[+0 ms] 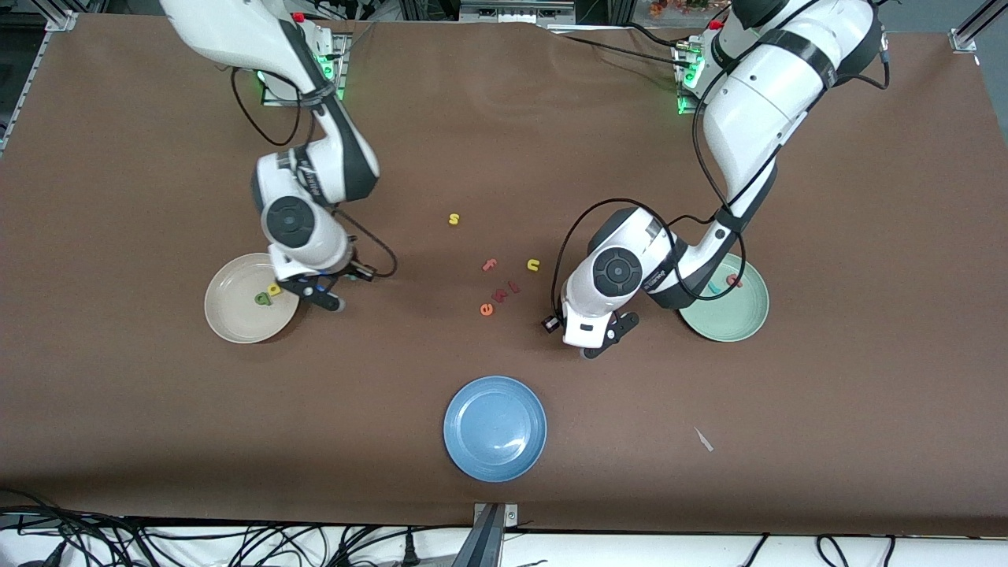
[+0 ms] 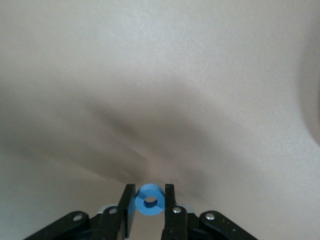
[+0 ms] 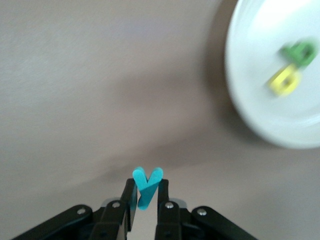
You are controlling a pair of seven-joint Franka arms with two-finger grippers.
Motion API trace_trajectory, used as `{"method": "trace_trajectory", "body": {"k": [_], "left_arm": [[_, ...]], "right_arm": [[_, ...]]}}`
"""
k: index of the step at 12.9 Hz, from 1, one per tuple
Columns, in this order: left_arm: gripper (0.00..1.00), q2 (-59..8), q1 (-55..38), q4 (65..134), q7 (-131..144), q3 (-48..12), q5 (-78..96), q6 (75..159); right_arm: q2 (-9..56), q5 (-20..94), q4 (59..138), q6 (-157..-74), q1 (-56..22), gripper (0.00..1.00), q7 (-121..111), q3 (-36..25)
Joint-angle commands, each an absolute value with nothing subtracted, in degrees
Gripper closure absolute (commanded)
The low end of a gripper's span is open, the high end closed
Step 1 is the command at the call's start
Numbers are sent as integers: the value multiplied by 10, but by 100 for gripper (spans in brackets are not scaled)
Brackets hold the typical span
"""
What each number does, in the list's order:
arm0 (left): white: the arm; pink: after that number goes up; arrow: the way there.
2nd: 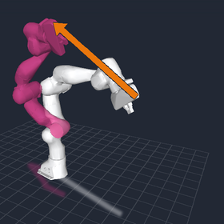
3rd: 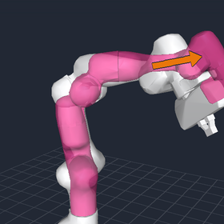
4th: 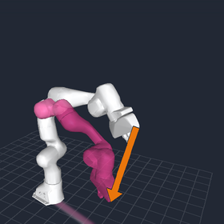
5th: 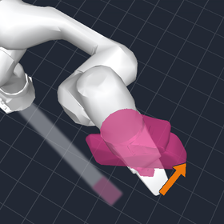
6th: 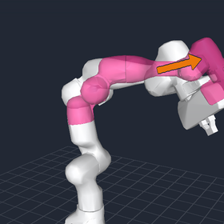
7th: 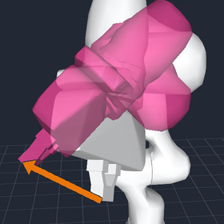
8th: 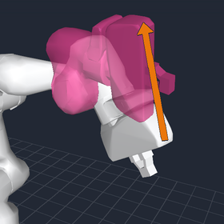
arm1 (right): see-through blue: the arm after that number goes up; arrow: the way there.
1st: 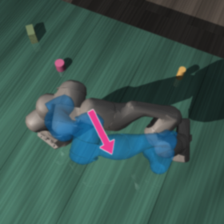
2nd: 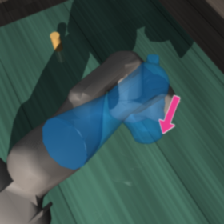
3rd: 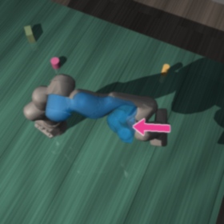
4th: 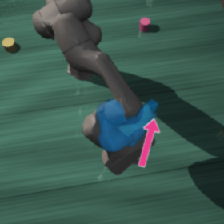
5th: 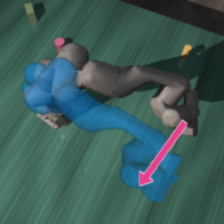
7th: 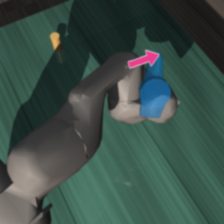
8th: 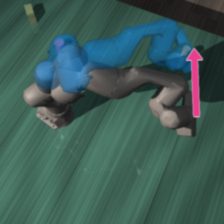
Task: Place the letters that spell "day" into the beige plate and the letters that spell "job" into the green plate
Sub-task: 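Release the cyan y onto the beige plate, blue o onto the green plate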
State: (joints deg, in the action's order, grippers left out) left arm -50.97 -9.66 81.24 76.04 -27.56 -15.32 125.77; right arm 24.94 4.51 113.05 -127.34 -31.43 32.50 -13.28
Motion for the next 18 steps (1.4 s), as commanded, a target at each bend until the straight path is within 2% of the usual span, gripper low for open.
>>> {"method": "trace_trajectory", "body": {"k": [1, 4, 6, 7, 8, 9, 14, 18], "left_arm": [[100, -469, -93, 818, 735, -269, -163, 1204], [100, -439, -70, 818, 677, -271, -163, 1154], [100, -422, -50, 821, 629, -271, -163, 1118], [100, -415, -34, 825, 594, -271, -163, 1102], [100, -409, -19, 831, 570, -271, -163, 1098], [100, -402, -10, 844, 558, -271, -163, 1098], [100, -385, 45, 899, 467, -272, -164, 1087], [100, -350, 101, 987, 396, -273, -164, 1125]], "right_arm": [[229, 52, 1138, -1238, -311, 100, 126, -190], [236, 52, 1137, -1242, -304, 100, -37, -235], [249, 49, 1129, -1247, -261, 100, -157, -236], [270, 51, 1109, -1247, -243, 70, -216, -235], [285, 54, 1086, -1238, -233, 26, -245, -233], [284, 60, 1083, -1231, -236, 0, -245, -232], [271, 131, 1057, -1144, -243, 0, -177, -214], [273, 131, 1007, -1075, -263, 0, -128, -214]]}}
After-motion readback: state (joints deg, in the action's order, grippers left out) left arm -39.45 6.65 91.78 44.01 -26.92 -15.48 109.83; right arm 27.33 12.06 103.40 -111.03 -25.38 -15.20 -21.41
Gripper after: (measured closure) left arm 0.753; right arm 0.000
